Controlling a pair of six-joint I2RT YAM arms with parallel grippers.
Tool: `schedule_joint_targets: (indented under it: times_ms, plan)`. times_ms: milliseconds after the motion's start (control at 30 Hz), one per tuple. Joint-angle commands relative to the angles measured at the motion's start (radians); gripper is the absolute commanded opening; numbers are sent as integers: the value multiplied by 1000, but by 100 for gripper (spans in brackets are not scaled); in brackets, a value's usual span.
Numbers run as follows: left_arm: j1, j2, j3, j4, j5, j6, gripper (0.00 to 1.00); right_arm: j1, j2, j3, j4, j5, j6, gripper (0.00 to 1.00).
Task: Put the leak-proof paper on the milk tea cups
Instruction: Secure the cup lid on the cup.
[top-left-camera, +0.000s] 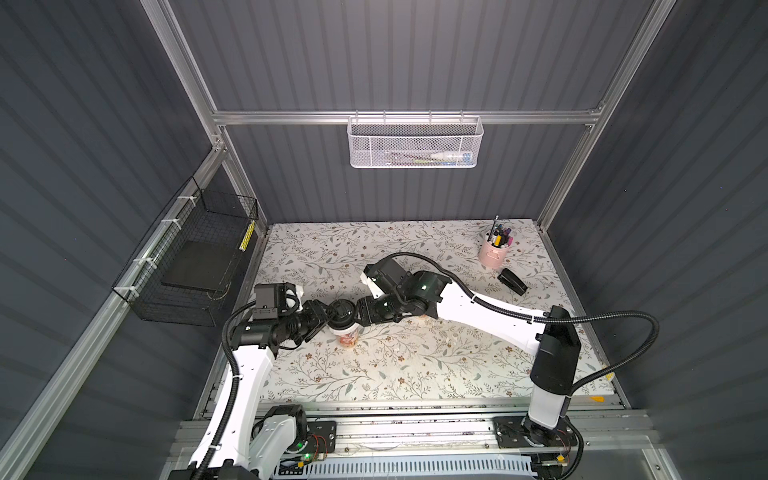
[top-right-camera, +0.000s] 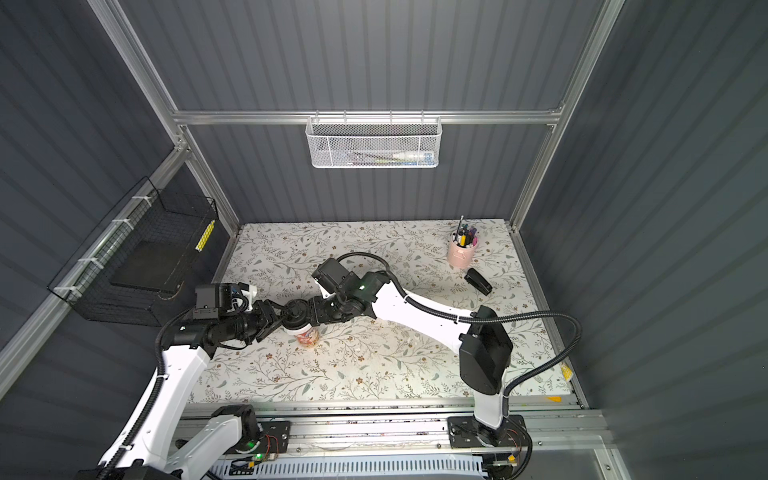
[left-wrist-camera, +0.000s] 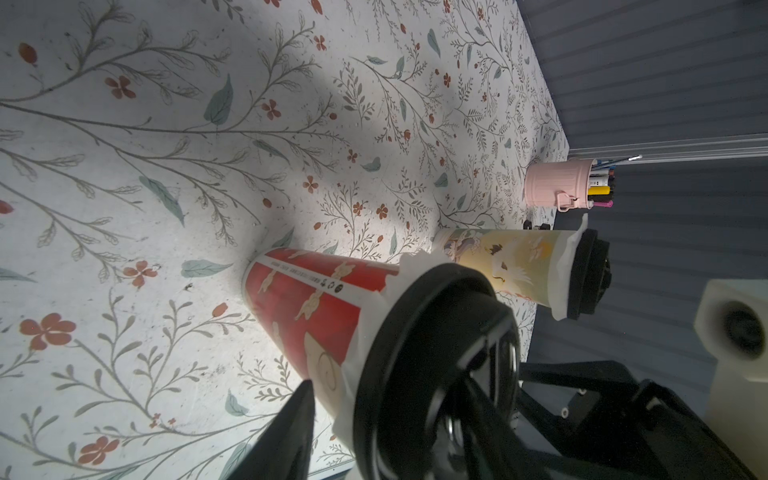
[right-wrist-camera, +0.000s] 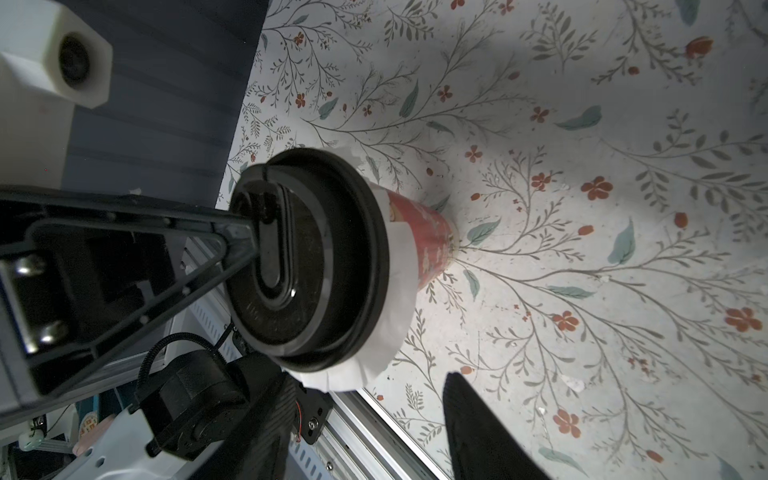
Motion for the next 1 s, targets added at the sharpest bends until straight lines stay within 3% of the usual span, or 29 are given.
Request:
schedule_joint_targets:
  times_ms: [0,967]
  plan:
    - [2,59,-94,-264,-216,27,55,-4,30,10,8,-16,14,59]
    - [2,59,-112,-258,-214,11,55,-8,171,-22,-197,130,98,52]
